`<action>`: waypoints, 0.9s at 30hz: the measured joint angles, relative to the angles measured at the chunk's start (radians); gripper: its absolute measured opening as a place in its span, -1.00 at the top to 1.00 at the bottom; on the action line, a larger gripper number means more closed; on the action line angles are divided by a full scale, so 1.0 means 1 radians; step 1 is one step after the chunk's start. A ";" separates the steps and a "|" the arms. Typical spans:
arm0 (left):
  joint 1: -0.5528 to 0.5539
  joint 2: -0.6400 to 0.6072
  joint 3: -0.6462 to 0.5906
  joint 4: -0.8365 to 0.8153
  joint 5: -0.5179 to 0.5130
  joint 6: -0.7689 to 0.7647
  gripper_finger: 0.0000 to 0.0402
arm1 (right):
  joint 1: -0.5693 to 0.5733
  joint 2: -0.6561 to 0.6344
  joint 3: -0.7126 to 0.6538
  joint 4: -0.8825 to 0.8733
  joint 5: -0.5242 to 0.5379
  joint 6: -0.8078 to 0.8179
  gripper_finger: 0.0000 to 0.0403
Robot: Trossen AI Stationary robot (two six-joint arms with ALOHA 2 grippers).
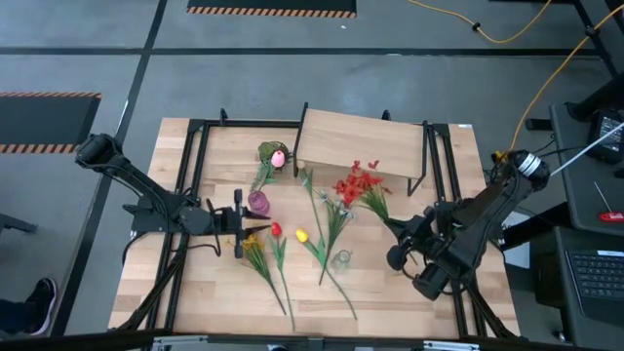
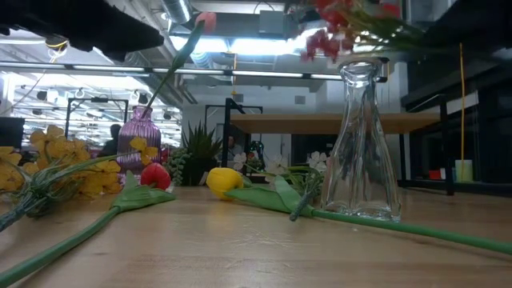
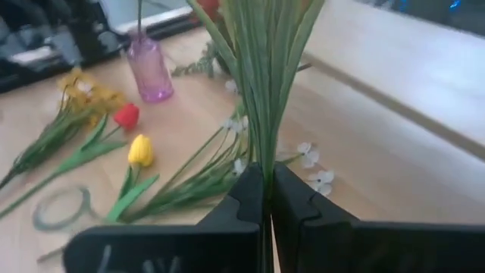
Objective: Pick and place flowers into a vace then onto a shelf
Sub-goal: Put the red flowers into the violet vase
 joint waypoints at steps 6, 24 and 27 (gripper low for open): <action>0.002 0.000 0.000 0.106 0.001 0.013 0.56 | 0.000 -0.117 -0.097 0.304 -0.048 -0.336 0.97; 0.158 0.203 0.000 0.404 0.177 0.019 0.34 | -0.192 -0.333 -0.489 1.557 -0.330 -1.487 0.98; 0.164 0.248 0.001 0.530 0.194 0.036 0.24 | -0.218 -0.333 -0.525 1.690 -0.363 -1.554 0.98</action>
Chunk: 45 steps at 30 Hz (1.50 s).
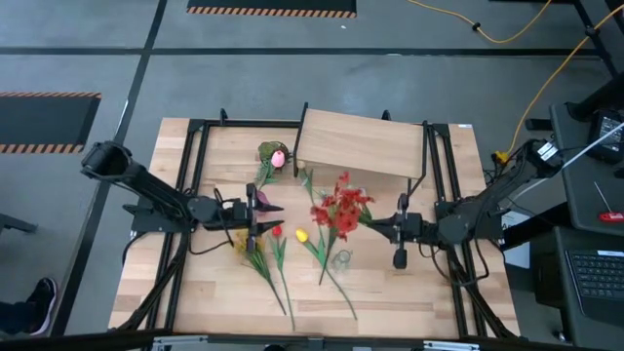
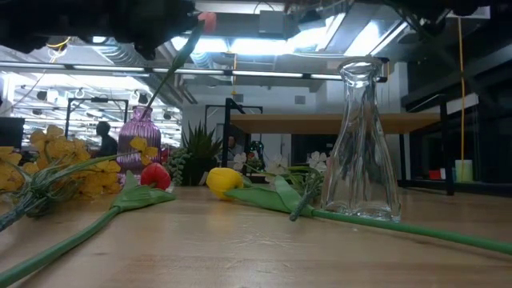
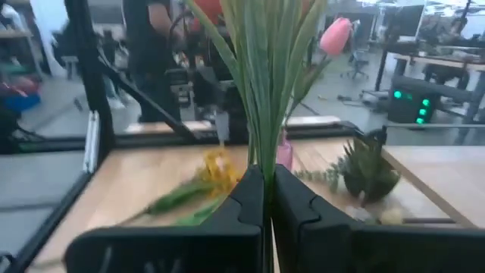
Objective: Pick and place flowers into a vace then onto a shelf
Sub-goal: Put the red flowers into the violet vase
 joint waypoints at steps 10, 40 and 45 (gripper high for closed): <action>0.000 0.119 0.142 0.020 0.085 0.086 0.15 | -0.058 0.064 -0.005 0.178 -0.156 -0.014 0.98; 0.067 0.423 0.533 0.022 0.377 0.041 0.15 | -0.070 0.392 0.187 0.432 -0.319 -0.205 0.98; 0.063 0.423 0.547 0.024 0.390 0.018 0.15 | -0.077 0.403 0.203 0.426 -0.319 -0.210 0.98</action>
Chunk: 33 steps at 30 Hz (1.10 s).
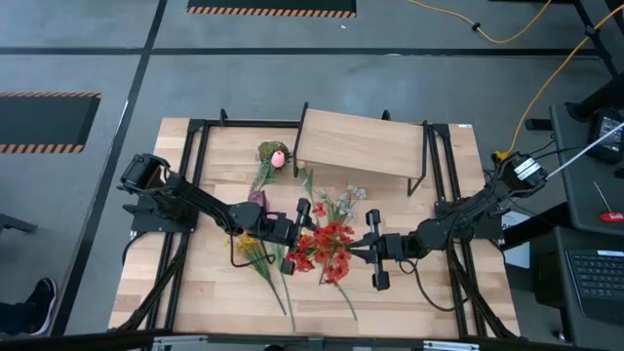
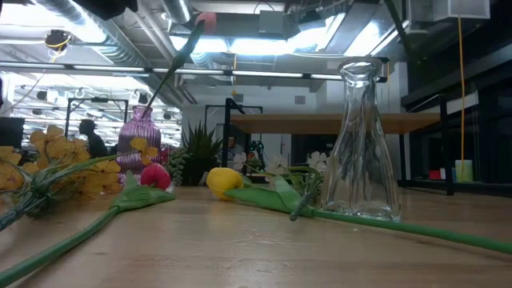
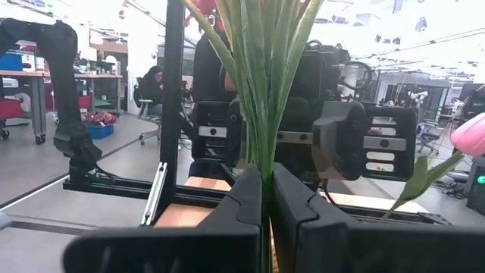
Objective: Pick and place flowers into a vace then onto a shelf
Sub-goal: Put the red flowers into the violet vase
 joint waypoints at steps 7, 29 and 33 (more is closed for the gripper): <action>0.000 0.000 0.018 -0.001 0.002 -0.001 0.15 | -0.057 0.001 0.032 -0.050 -0.001 0.015 0.98; 0.012 0.000 0.019 -0.008 -0.040 0.061 0.91 | -0.089 0.001 0.045 -0.086 -0.075 0.019 0.83; 0.011 0.000 0.019 -0.013 -0.085 0.069 0.94 | -0.084 0.001 0.045 -0.087 -0.070 0.015 0.76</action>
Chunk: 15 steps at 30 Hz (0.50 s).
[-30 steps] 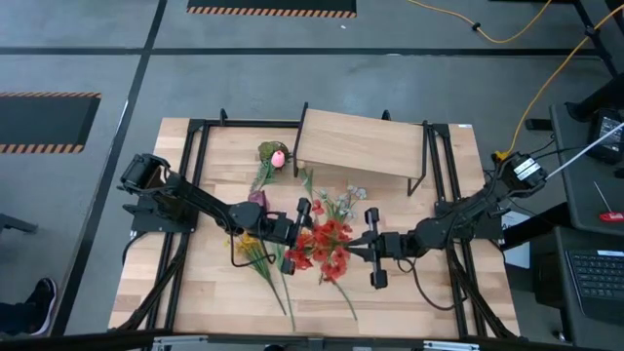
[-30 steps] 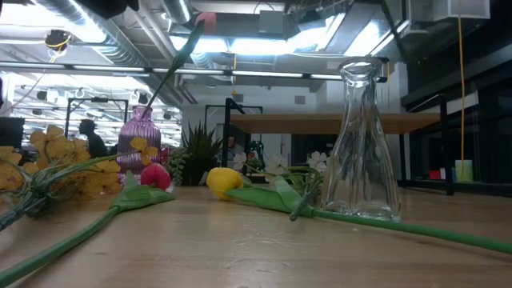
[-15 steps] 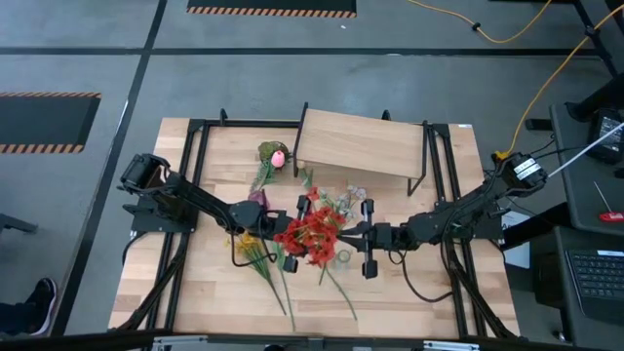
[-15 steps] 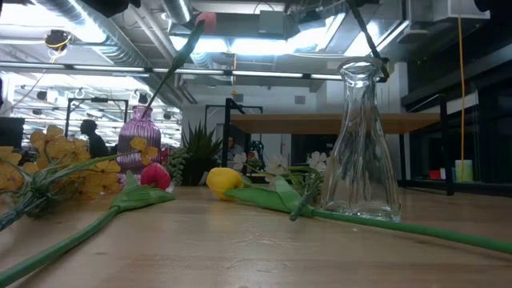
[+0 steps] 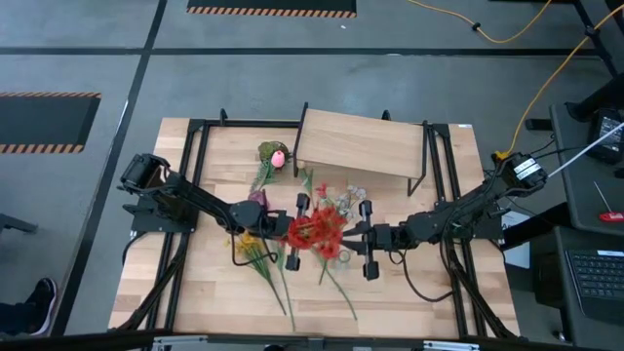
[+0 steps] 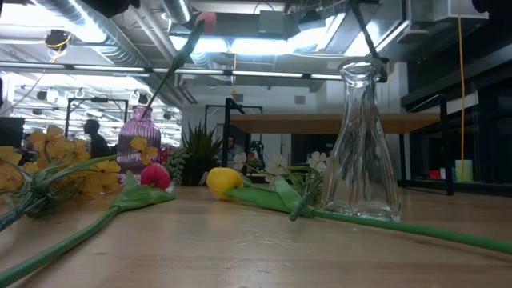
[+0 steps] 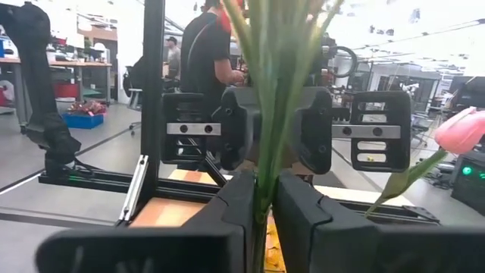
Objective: Pick and place flowers into a vace then onto a shelf
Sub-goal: Put the red flowers into the violet vase
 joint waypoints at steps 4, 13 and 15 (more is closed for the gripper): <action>-0.012 -0.014 -0.003 -0.026 -0.011 0.001 0.96 | 0.020 -0.002 0.000 0.002 0.005 -0.035 0.71; -0.060 -0.197 -0.075 -0.197 -0.148 0.012 0.97 | 0.069 -0.004 0.000 0.014 0.134 -0.135 0.68; -0.082 -0.252 -0.104 -0.233 -0.212 0.017 0.97 | 0.079 -0.004 0.000 0.013 0.157 -0.157 0.68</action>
